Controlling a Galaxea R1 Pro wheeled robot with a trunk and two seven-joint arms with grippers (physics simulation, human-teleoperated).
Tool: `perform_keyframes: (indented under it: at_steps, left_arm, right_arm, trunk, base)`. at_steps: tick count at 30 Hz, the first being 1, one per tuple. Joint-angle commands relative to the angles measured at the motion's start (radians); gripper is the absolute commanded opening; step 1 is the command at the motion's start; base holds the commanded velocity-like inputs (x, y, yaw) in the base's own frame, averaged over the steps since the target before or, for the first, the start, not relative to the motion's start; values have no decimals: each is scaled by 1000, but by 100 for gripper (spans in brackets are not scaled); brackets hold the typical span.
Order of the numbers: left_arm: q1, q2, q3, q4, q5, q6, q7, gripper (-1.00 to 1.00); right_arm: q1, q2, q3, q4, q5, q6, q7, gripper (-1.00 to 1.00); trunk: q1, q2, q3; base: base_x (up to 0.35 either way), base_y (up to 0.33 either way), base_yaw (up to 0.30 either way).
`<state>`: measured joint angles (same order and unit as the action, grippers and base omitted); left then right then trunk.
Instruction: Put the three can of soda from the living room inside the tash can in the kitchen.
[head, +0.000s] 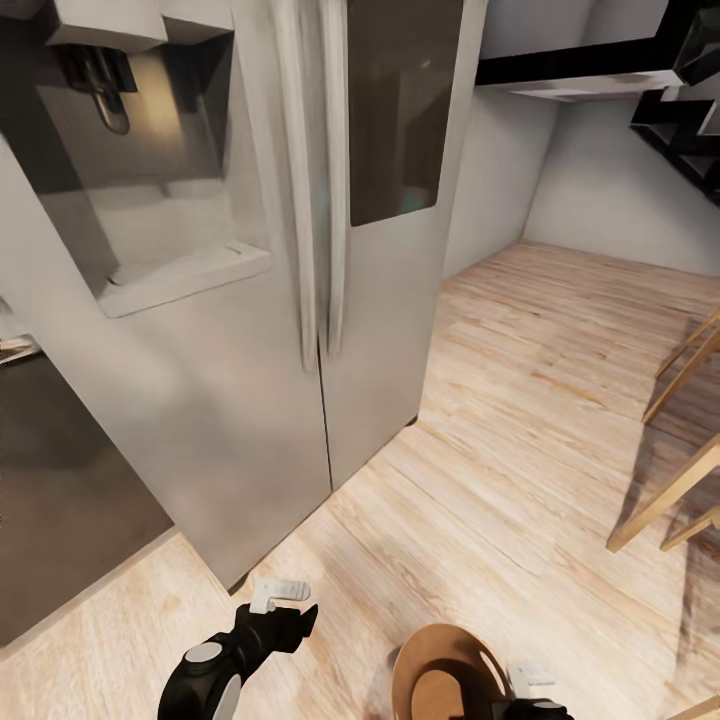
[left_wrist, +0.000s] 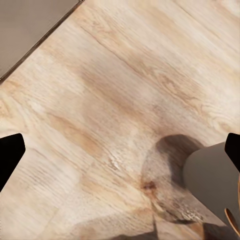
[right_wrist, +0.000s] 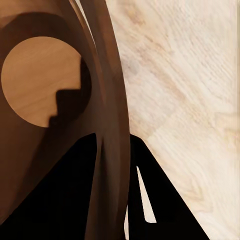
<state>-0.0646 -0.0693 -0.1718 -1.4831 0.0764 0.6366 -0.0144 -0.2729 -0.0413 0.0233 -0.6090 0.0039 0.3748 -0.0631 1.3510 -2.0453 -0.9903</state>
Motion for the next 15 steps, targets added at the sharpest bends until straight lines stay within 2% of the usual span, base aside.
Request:
perform_keyframes:
  at_steps: [1,15]
  left_arm:
    - [0,0,0,0,0,0,0,100]
    - [0,0,-2,2,-4,0,0,100]
  right_arm:
    - [0,0,0,-1,-5,-1,6,-100]
    - [0,-1,-2,-5,-5,-1,9,-100]
  trunk:
    - [-4,7,4]
    - [-58,105,66]
  base:
    - [0,0,0]
    - [0,0,0]
